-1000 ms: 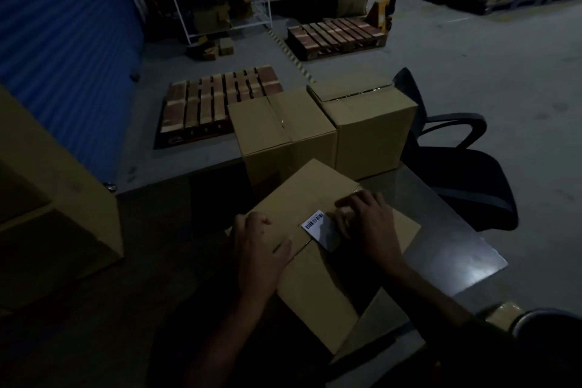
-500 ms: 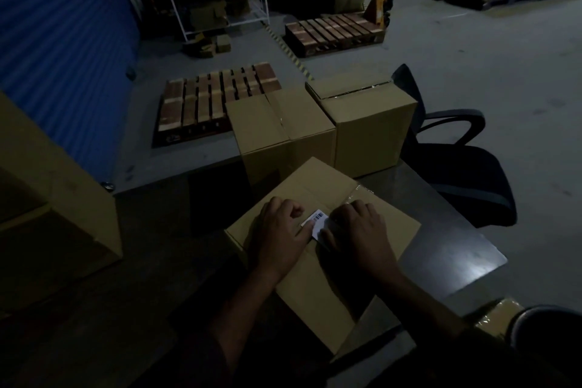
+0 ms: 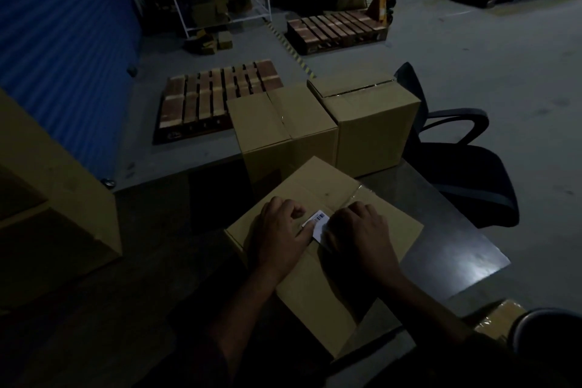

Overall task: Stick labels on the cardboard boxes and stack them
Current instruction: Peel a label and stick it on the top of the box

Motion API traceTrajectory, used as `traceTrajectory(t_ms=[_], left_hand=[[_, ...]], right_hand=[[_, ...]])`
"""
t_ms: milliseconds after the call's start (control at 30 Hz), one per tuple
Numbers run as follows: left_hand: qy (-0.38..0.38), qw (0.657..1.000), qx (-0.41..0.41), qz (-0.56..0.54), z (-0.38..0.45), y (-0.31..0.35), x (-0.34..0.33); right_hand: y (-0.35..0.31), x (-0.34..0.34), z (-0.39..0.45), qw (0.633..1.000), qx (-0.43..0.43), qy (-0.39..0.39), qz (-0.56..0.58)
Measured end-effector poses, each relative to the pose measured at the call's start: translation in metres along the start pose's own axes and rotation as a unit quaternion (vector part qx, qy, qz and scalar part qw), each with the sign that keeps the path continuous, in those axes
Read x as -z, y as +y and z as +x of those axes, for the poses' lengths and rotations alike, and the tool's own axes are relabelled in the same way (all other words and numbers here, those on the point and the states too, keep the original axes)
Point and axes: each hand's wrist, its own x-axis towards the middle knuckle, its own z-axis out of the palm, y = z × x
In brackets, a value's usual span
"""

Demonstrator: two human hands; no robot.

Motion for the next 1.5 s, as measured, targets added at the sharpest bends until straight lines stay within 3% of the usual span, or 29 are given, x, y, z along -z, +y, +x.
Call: traceTrajectory(t_ms=[167,267,467,633,967,1100,1267,1500], left_hand=[[0.016,0.999,0.003,0.032,0.002,0.000,0.001],[0.054,0.994,0.045,0.081,0.006,-0.002,-0.001],[0.031,0.986,0.140,0.088,0.018,-0.020,0.005],[0.030,0.979,0.174,0.103,0.016,-0.030,0.019],[-0.021,0.965,0.256,0.051,-0.044,-0.006,0.045],[-0.005,0.976,0.214,0.049,-0.057,0.005,0.044],[-0.003,0.985,0.160,0.065,-0.040,0.009,0.047],[-0.012,0.997,0.041,0.071,-0.004,0.015,0.019]], right_hand=[[0.003,0.001,-0.003,1.000,-0.006,0.009,0.010],[-0.003,0.011,-0.019,1.000,-0.017,0.007,0.019],[-0.003,0.011,-0.065,0.986,-0.143,0.085,-0.022],[0.005,0.013,-0.047,0.993,-0.096,0.068,-0.022],[0.024,0.033,0.052,0.995,0.033,-0.083,0.054],[0.020,0.018,0.052,0.994,0.057,-0.064,0.067],[0.012,0.016,0.022,0.998,-0.006,0.057,0.040],[0.002,0.011,0.012,1.000,-0.011,0.012,-0.006]])
